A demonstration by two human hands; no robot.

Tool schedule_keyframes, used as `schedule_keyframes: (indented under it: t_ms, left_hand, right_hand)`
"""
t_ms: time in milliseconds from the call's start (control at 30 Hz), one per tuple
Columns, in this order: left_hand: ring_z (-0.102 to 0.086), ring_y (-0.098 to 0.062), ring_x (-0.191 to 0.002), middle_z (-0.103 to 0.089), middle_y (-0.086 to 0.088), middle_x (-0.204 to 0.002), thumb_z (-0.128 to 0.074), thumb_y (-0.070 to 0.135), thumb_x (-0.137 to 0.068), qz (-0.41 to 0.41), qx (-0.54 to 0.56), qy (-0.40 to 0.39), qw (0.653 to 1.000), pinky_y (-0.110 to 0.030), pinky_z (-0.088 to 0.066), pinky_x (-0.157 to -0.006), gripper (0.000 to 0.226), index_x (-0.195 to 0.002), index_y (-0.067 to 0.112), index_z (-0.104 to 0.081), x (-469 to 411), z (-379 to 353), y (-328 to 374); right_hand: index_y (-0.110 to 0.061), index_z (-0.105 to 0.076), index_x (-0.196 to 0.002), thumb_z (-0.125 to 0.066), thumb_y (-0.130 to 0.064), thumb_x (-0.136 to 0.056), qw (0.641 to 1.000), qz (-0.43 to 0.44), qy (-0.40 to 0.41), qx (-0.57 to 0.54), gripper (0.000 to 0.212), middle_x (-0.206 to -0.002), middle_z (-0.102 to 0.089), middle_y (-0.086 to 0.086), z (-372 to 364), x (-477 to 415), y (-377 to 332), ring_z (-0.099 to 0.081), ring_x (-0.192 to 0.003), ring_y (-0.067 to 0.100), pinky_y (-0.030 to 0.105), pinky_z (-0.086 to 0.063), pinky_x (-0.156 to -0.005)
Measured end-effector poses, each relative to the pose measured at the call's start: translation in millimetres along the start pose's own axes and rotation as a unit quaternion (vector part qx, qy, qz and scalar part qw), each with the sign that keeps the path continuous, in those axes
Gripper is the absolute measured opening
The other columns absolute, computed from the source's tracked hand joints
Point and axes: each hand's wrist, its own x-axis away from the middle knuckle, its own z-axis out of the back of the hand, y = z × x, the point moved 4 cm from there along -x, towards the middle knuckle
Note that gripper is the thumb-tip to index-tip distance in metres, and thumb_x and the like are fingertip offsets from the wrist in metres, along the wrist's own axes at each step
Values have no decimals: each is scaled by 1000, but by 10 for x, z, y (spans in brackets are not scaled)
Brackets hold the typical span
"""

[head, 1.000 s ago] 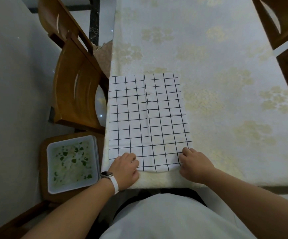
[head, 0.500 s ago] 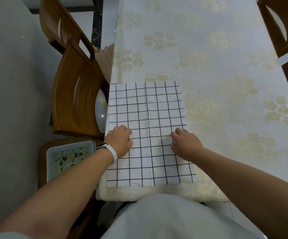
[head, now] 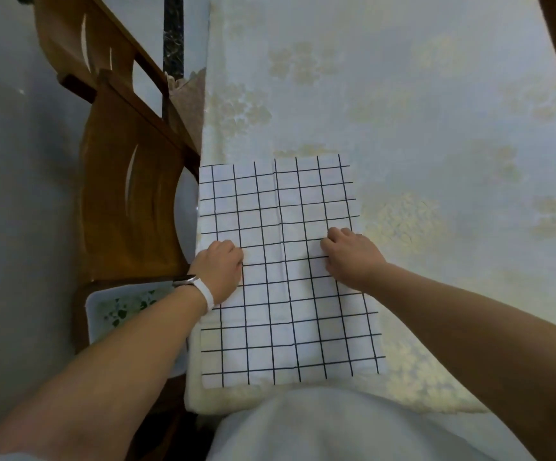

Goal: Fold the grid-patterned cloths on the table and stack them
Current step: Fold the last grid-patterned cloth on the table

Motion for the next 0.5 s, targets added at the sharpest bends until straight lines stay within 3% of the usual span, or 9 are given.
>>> schedule_keyframes:
  t_ms: [400,500]
  left_hand:
    - [-50,-18,-91,-54,-2,-101,-41,23,-97,-18,-39,-27,999,-31,-47,-79,17,-102,16,-56,-45,28,0]
    - [-52,-17,-86,-57,0,-98,-41,23,-98,-18,-40,-17,999,-32,-47,-80,16,-101,18,-56,-19,62,9]
  right_hand:
    - [-6,-57,-100,-53,-14,-87,999,19,36,-13,16,-99,-54,12,-52,-49,-13,-51,-87,32,37,-35,-62]
    - [-7,-59,-88,-61,-10,-80,998,43,41,-8,9,-88,-55,11,-49,-66,-39,-50,-73,29,34,-31,-56]
